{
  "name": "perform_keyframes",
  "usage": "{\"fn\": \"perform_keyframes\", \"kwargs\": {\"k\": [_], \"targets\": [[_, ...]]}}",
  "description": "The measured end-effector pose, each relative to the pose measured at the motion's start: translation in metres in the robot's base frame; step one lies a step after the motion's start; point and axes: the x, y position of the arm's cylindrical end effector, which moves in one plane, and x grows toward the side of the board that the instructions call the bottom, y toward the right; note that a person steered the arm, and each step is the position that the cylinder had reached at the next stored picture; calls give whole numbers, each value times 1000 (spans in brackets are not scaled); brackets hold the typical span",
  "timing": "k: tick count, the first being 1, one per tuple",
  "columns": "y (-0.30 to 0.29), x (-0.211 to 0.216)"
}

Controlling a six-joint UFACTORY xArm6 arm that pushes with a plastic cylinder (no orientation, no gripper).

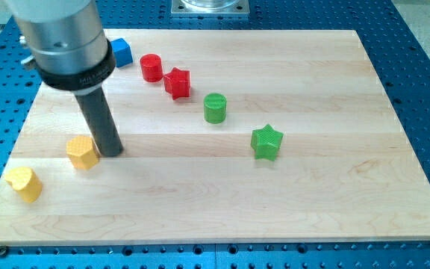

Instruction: Place the yellow hexagon parallel right to the yellow heart

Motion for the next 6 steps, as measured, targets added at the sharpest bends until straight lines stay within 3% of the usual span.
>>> {"fn": "perform_keyframes", "kwargs": {"k": [1,2,3,4,6], "targets": [[-44,-1],[-45,28],[-1,34],[7,41],[-21,58]]}}
